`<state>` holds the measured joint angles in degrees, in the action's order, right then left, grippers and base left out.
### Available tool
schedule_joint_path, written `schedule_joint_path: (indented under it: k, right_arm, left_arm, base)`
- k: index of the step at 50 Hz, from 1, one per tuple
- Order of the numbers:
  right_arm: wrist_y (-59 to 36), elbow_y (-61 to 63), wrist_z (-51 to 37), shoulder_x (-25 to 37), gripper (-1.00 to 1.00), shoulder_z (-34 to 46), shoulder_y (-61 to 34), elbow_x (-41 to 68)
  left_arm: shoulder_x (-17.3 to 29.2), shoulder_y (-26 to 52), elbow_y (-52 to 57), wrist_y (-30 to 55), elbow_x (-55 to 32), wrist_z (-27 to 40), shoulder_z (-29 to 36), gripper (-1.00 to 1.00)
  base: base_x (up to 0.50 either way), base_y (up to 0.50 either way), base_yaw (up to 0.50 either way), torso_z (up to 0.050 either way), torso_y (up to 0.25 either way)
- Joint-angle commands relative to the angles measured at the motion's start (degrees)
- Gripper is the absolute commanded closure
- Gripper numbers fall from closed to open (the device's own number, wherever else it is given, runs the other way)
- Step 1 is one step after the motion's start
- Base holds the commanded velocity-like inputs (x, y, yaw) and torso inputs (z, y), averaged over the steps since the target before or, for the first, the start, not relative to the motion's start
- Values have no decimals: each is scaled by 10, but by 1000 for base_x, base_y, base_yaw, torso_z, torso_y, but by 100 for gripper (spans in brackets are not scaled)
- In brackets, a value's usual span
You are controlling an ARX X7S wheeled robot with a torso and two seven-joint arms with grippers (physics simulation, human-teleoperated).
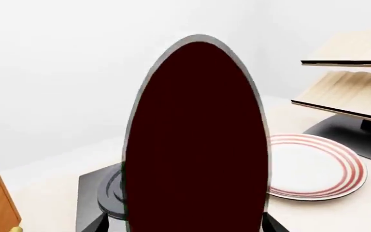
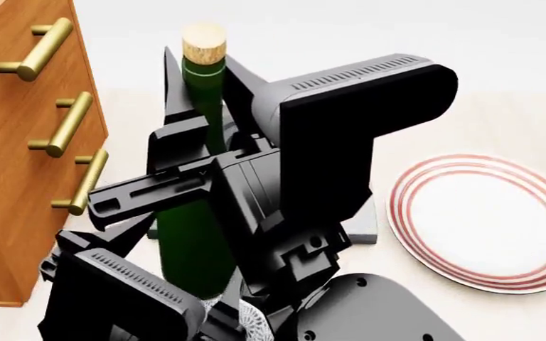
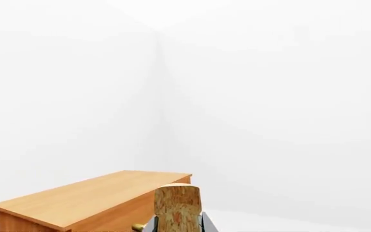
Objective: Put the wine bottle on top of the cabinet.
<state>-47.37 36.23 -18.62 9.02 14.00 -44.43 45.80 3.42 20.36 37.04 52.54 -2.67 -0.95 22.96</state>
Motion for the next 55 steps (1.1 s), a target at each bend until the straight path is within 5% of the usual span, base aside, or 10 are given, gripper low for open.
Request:
schedule_joint_path:
  k: [1, 2, 20, 21, 38, 55]
  right_arm:
    - [13, 0, 4, 4, 100, 2, 3, -11]
    - [13, 0, 3, 4, 100, 3, 4, -11]
    - [19, -4, -7, 10, 100, 3, 4, -7]
    - [15, 1, -11, 11, -100, 3, 3, -3]
    - [-1, 64, -41, 32, -100, -12, 25, 43]
    - [50, 194, -73, 105, -100, -120, 173, 96]
  left_arm:
    - [4, 19, 2, 23, -14, 9, -4, -100]
    - [5, 15, 2, 19, -13, 12, -2, 100]
    - [14, 9, -6, -2, -24, 31, 5, 100]
    - [14, 10, -6, -2, -25, 31, 4, 100]
    - [22, 32, -30, -5, -37, 40, -4, 100]
    - [60, 32, -84, -44, -32, 45, -29, 100]
  base:
    - [0, 0, 0, 0, 0]
    - [0, 0, 0, 0, 0]
    - [0, 0, 0, 1, 1]
    - [0, 0, 0, 0, 0]
    - [0, 0, 0, 0, 1]
    - [0, 0, 0, 0, 1]
